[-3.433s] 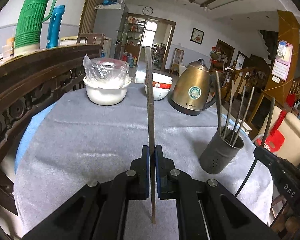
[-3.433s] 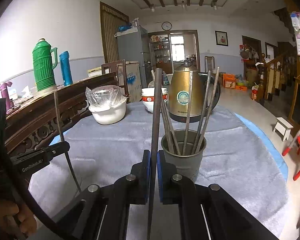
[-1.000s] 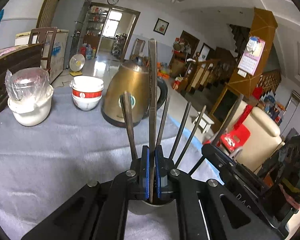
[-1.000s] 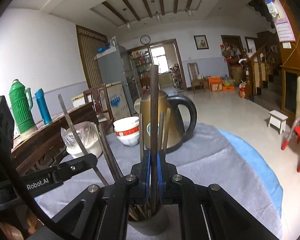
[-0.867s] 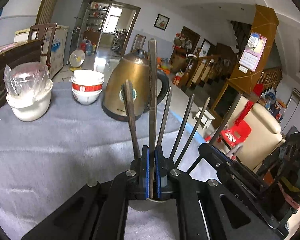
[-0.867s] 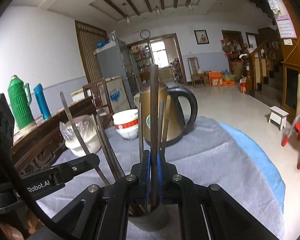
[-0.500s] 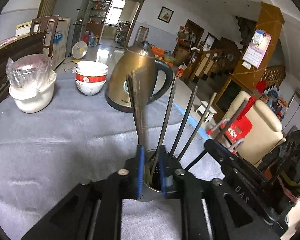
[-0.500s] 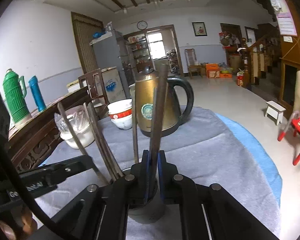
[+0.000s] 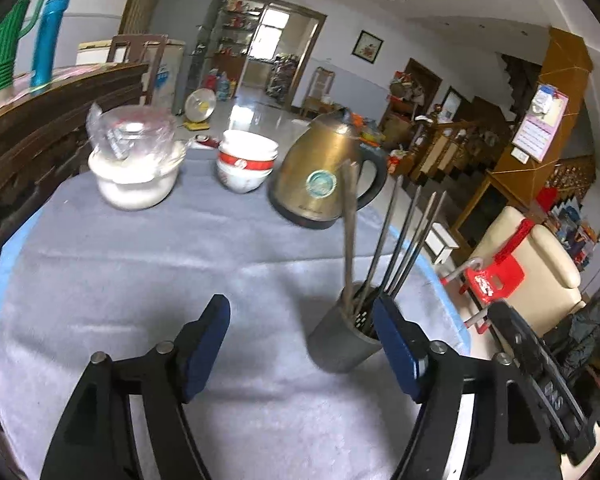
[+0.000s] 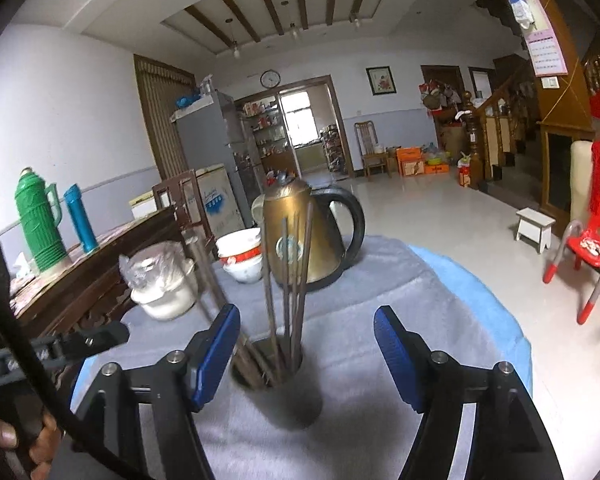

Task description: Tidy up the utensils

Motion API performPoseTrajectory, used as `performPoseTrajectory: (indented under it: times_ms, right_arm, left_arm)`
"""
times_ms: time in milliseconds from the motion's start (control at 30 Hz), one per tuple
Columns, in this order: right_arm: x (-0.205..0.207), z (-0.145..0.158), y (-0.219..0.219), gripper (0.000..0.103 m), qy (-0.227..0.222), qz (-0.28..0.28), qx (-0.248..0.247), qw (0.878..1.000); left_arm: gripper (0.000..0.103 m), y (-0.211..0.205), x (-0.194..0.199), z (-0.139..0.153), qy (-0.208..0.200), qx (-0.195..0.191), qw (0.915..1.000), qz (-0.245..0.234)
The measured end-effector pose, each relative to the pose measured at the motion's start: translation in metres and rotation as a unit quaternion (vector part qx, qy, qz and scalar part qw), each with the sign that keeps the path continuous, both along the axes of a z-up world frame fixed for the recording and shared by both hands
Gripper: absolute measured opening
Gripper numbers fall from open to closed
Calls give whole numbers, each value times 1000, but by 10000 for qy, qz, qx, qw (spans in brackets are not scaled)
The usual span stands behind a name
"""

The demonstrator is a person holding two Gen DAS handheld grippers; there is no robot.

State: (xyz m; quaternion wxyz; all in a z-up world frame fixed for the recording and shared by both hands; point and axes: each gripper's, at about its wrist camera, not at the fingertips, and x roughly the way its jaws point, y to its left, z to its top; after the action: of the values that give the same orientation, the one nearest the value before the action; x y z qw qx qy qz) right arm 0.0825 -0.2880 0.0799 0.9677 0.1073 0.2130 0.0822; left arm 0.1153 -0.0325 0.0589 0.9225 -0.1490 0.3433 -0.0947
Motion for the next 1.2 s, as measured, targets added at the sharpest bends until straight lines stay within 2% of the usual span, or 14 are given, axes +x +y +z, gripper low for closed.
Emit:
performPoseTrajectory:
  times_ms: [200, 400, 533, 800, 1067, 1200]
  right_arm:
    - [-26, -20, 18, 74, 379, 306, -136, 9987]
    - [-36, -24, 28, 74, 613, 407, -277, 9969]
    - [-41, -14, 34, 80, 507, 435, -390, 9970]
    - [-46, -5, 42, 80, 393, 472, -535, 9967]
    - [-53, 4, 42, 80, 309, 323, -848, 9954]
    - [-57, 5, 39, 80, 353, 227, -913, 9949]
  left_arm:
    - [76, 1, -8, -11, 267, 183, 9995, 48]
    - [82, -6, -24, -7, 206, 440, 9988, 26]
    - [85, -9, -30, -1, 103, 542, 9985, 46]
    - [86, -17, -35, 4, -47, 820, 9966, 0]
    - [87, -28, -43, 10, -297, 1051, 9940, -36]
    - [87, -30, -47, 11, -294, 1221, 9921, -18]
